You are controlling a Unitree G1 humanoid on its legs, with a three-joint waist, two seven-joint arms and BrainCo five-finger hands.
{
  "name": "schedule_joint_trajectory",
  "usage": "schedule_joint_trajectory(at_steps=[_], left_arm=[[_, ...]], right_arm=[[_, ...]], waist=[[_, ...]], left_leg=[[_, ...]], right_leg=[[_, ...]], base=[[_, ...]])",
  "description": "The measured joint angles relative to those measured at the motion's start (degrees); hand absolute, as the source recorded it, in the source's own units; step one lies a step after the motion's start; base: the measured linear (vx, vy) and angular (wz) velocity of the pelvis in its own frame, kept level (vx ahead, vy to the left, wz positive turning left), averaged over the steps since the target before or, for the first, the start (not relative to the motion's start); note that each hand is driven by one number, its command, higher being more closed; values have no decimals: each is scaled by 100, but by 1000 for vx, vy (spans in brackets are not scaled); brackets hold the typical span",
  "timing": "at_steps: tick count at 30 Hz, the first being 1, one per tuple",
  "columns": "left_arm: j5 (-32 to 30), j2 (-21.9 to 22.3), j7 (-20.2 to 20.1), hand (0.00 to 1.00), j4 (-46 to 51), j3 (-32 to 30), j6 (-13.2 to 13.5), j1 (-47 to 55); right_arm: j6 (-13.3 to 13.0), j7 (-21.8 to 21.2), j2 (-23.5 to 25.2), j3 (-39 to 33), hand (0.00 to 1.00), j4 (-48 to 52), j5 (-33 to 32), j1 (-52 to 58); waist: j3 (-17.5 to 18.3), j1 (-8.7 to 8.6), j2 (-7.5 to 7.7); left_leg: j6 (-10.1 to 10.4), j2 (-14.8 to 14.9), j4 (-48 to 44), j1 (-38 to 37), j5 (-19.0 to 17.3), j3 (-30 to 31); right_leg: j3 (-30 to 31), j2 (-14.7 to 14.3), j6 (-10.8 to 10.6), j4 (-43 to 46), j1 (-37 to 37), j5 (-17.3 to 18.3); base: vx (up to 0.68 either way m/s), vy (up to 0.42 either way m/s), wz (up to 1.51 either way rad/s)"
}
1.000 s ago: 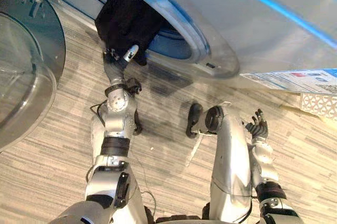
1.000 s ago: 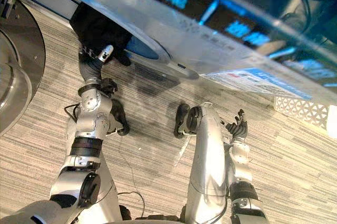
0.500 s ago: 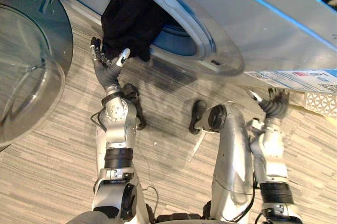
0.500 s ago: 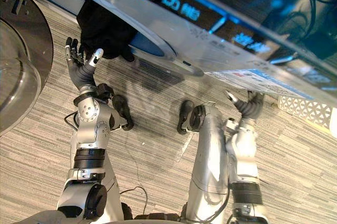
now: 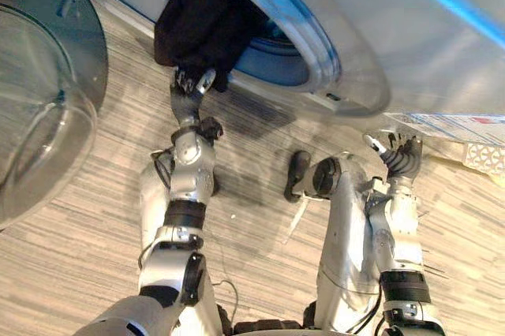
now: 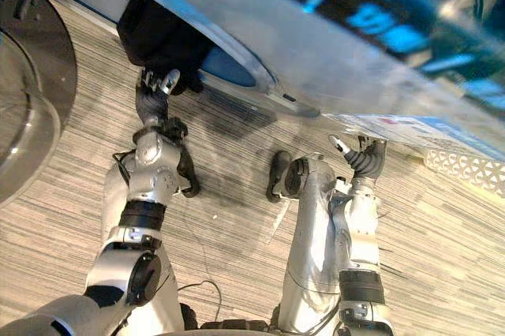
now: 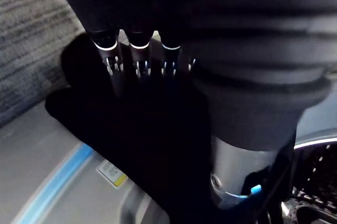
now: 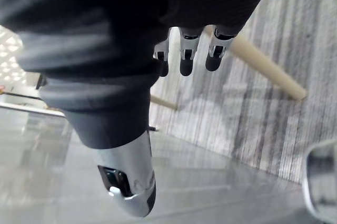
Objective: Pick up the laundry basket with both hands and put the clothes into the washing machine.
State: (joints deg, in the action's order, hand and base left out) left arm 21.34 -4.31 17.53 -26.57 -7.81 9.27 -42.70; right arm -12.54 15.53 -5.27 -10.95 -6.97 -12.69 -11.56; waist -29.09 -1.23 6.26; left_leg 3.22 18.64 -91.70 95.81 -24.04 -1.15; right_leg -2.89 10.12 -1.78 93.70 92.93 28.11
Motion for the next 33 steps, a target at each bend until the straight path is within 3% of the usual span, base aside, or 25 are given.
schedule_joint_trajectory(at_steps=[3,6,12,18,21,24,26,27,28,29,31,33], left_arm=[[314,-74,124,100,56,-78,26,-179],[510,-120,123,100,215,-79,259,-278],[512,-169,176,100,496,-33,315,-208],[449,-14,827,100,1252,246,312,-13],[82,269,1212,100,2094,424,411,447],[-438,415,1401,100,2894,950,480,1093],[-770,431,1407,100,3166,1173,505,1365],[-921,323,1403,100,3444,1292,462,1504],[-1153,385,1400,100,3666,1485,458,1490],[-1179,434,1231,100,3792,1432,544,1461],[-1345,207,1088,100,3841,1576,651,1040],[-1480,-159,946,100,3727,1678,631,532]], right_arm=[[70,56,20,98,0,787,882,311],[20,215,58,231,0,1124,1509,347],[-1,333,175,289,0,1254,1818,370],[5,625,169,288,0,1203,2208,344],[132,838,139,277,0,797,2234,64],[431,986,28,262,0,3,2234,-399],[495,1094,-257,145,0,-759,2201,-785],[683,1096,-970,231,0,-1307,2211,-1025],[762,948,-1575,-3,0,-1932,2235,-1108],[828,398,-1782,96,0,-2047,1804,-1119],[742,206,-1836,245,0,-2023,1311,-1167],[548,174,-1493,247,0,-1849,1061,-1219]], waist=[[-111,-81,25],[-191,-195,76],[-195,-289,73],[-189,-278,77],[-162,-290,107],[-112,-224,130],[-26,-95,108],[52,-109,83],[35,142,-102],[59,221,-255],[101,198,-324],[101,163,-323]], left_leg=[[-5,35,-125,162,-3,-27],[-9,38,-129,258,-6,-65],[-3,33,-128,294,-2,-108],[-4,-11,-128,229,-1,-131],[-6,-97,-128,82,-1,-129],[-27,-174,-41,-181,-13,-146],[-29,-179,9,-261,-14,-154],[-49,-242,55,-263,-14,-190],[-191,-273,-41,-262,74,-61],[-187,-310,-147,-220,70,117],[-161,-371,-71,-159,9,149],[-159,-358,-2,-89,11,102]], right_leg=[[59,-1,-2,119,159,0],[100,0,-41,90,278,-21],[142,-3,-126,39,321,-71],[171,-2,-123,72,285,-82],[214,4,-130,106,157,-109],[244,5,-130,87,-51,-99],[255,-2,-100,67,-90,-79],[277,4,-96,68,-41,-54],[240,-20,1,88,-92,-150],[137,-12,1,135,-161,-148],[131,-8,-69,121,-96,-74],[146,3,-53,93,17,-65]], base=[[18,-10,4],[9,3,-5],[23,7,-5],[33,-5,5],[44,-1,11],[61,-10,7],[48,-17,2],[56,-18,-3],[43,-5,-10],[44,10,-14],[3,-3,7],[-2,-10,4]])
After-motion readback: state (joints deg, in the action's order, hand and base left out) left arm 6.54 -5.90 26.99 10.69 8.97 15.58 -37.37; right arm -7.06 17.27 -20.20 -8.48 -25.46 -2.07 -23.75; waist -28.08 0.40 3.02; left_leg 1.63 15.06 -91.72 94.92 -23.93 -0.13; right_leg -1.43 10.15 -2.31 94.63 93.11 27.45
